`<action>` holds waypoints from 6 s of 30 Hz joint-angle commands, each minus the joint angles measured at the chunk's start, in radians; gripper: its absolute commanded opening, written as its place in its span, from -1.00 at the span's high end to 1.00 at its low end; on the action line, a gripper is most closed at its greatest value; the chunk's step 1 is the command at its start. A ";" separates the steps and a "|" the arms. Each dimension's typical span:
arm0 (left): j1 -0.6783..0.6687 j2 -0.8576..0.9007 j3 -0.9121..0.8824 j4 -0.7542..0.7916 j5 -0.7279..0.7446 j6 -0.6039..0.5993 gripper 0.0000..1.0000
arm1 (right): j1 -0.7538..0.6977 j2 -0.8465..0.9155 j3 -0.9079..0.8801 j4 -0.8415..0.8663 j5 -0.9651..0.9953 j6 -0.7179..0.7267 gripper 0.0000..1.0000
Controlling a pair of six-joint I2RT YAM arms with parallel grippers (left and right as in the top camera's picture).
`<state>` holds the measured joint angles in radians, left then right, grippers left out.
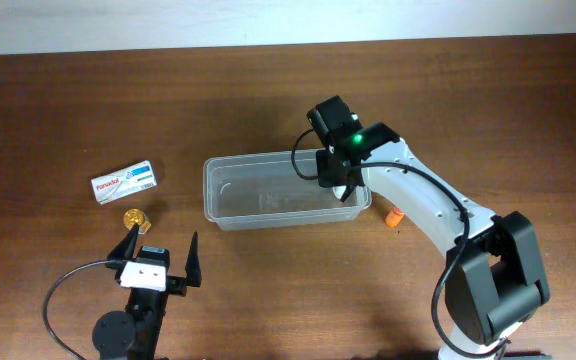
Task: Pack container
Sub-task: 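Lower the white bottle into the container's right end and release, then move the right gripper to the dark brown bottle and grasp it, then carry the brown bottle into the container beside the white bottle, release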
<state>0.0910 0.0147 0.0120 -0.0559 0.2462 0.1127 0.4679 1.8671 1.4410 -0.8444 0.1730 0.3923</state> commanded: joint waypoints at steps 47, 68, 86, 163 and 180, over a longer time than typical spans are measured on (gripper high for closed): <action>-0.001 -0.009 -0.003 -0.005 -0.006 0.009 -0.99 | -0.333 0.256 0.459 -0.344 -0.117 -0.094 -0.30; -0.001 -0.009 -0.003 -0.005 -0.006 0.009 -0.99 | -0.333 0.285 0.344 -0.255 -0.143 -0.043 -0.11; -0.001 -0.009 -0.003 -0.005 -0.006 0.009 -0.99 | -0.333 0.282 0.340 -0.271 -0.135 -0.076 0.61; -0.001 -0.009 -0.003 -0.005 -0.006 0.009 -0.99 | 0.032 -0.028 0.065 0.027 -0.134 -0.121 0.56; -0.001 -0.009 -0.003 -0.005 -0.006 0.009 -0.99 | 0.032 -0.027 -0.086 0.221 -0.082 -0.126 0.47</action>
<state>0.0910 0.0147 0.0120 -0.0559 0.2462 0.1123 0.4908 1.8362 1.3602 -0.6334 0.0528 0.2623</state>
